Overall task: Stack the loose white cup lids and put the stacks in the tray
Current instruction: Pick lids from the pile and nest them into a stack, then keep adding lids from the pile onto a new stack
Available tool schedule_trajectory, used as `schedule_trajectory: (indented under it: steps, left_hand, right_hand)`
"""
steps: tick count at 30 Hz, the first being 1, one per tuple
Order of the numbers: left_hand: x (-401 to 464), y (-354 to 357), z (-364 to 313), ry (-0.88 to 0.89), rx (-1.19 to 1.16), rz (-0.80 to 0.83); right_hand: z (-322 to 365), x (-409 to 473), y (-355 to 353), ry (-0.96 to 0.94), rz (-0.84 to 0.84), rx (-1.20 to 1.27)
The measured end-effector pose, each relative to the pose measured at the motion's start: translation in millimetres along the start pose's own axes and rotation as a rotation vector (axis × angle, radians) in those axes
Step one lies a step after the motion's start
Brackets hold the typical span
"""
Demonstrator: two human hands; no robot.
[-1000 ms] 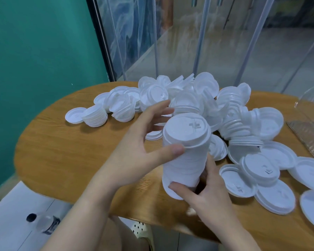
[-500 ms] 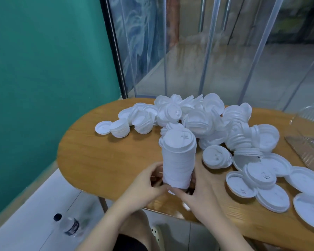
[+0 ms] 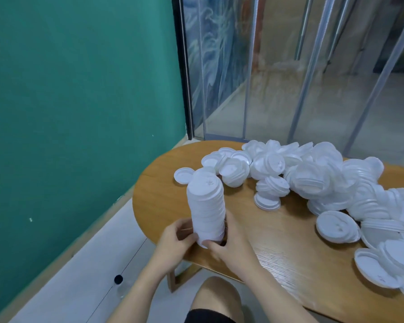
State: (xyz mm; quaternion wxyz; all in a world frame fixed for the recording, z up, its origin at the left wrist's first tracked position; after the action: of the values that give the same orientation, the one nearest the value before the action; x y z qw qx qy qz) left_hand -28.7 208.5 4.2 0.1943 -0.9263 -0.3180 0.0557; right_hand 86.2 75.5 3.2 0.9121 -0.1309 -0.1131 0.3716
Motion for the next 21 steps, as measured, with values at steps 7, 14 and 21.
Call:
schedule_trajectory:
  steps: [7, 14, 21]
  left_hand:
    - [2, -15, 10, -0.035, 0.022, -0.02]
    - [-33, -7, 2, -0.102, 0.202, -0.107]
    - [-48, 102, -37, 0.095, 0.245, 0.091]
  right_hand:
    - [5, 11, 19, 0.018, 0.028, 0.001]
    - [-22, -16, -31, 0.121, 0.011, -0.153]
    - [-53, -73, -141, 0.206, -0.178, -0.17]
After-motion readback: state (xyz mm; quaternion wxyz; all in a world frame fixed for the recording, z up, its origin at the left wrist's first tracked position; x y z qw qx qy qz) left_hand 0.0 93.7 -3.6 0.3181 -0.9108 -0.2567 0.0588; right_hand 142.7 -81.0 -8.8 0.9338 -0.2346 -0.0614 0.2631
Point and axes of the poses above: each hand's wrist, its own x-axis towards the middle knuckle, its own y-axis out of the palm, z = x × y, the point moved 8 cm from there along x, towards the middle knuckle, and after that the axes turned 4 degrees about y, right-handed, at the moved point
